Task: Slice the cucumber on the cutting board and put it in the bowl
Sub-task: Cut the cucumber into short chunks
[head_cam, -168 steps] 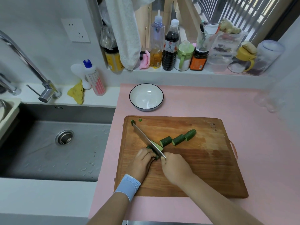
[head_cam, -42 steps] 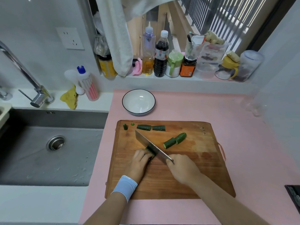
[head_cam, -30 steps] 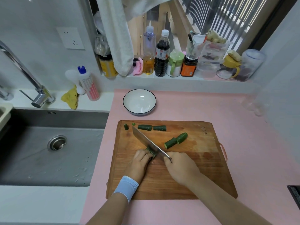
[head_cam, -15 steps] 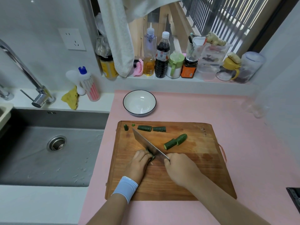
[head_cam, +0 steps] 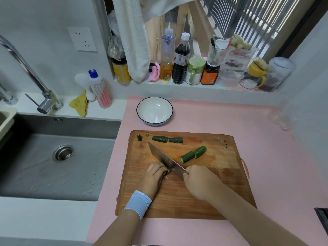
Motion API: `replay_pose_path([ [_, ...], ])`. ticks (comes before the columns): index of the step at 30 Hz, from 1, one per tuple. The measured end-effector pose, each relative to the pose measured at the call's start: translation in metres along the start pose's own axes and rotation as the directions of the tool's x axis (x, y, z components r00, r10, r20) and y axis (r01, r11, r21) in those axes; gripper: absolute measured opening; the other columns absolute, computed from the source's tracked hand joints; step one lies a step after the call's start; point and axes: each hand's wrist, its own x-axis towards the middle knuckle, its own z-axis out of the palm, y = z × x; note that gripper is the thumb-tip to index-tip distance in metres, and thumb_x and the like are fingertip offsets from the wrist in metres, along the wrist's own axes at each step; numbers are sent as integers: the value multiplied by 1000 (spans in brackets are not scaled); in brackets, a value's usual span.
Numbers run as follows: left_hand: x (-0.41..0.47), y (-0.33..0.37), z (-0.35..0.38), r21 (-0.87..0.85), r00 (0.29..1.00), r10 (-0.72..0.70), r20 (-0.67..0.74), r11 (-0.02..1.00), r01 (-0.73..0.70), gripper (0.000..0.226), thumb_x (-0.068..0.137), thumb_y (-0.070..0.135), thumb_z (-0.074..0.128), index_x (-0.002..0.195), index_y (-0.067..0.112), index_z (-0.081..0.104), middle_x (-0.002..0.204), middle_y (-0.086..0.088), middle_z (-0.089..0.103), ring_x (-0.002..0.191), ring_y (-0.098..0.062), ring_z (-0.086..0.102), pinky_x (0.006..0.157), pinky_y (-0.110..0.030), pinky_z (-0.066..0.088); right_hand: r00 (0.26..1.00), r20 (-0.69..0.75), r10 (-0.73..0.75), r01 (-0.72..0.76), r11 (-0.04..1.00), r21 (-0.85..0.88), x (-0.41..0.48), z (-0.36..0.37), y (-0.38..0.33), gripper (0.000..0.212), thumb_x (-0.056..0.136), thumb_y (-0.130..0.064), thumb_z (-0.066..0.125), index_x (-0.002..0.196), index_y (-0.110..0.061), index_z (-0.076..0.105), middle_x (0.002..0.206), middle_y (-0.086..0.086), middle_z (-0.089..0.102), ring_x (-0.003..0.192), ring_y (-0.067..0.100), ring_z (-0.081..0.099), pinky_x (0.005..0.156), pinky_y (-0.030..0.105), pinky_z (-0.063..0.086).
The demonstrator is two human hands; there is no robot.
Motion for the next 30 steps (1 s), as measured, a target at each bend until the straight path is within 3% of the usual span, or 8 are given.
replay_pose_path([
  [6,1,0,0,1,1000,6,-12,1000,-6,15,91,4,65,103,13,66,109,3,57,107,-11,52,94,-21,44,997,70,-24,30,995,-90,7,-11,-7,33,107,-29,34,108,-12,62,84,1,55,76,20,56,65,31,48],
  [10,0,-2,2,-19,1000,-15,-22,1000,15,18,90,1,65,102,14,66,108,3,57,110,4,42,99,-12,35,998,68,8,-2,997,-75,10,-6,-7,28,105,-25,37,101,-10,61,91,5,61,82,25,61,69,34,51],
  [14,0,-4,3,-25,1000,-16,-23,1000,16,22,90,2,66,104,19,63,108,5,56,111,10,37,97,-10,34,995,98,-2,11,996,-86,8,-3,-1,36,108,-26,33,113,-9,64,97,6,64,90,26,66,72,35,55],
  [17,0,-4,3,-24,999,-17,-28,1000,16,22,89,2,67,103,19,62,108,6,56,110,8,38,97,-10,34,998,64,6,-5,1000,-12,10,4,5,33,106,-30,37,105,-13,65,91,5,66,80,21,64,63,31,49],
  [24,0,-5,3,-33,999,-10,-53,999,8,20,89,1,68,99,18,63,105,6,56,106,4,42,97,-12,34,999,-31,-15,18,994,106,17,31,14,30,104,-32,39,83,-22,58,79,0,63,72,20,62,58,32,46],
  [27,-1,-6,4,-25,999,4,-52,1000,-6,19,87,0,69,99,15,64,104,4,57,103,-4,49,96,-14,36,997,-66,-32,42,987,157,21,39,9,29,104,-31,41,86,-21,61,82,1,66,77,24,64,66,35,51],
  [30,-1,-6,4,-7,999,14,-40,1000,-14,18,86,0,70,98,11,65,104,2,59,101,-11,52,96,-14,36,994,-93,-49,66,980,190,30,43,1,28,103,-31,41,90,-21,64,80,-1,64,75,22,62,63,34,49],
])
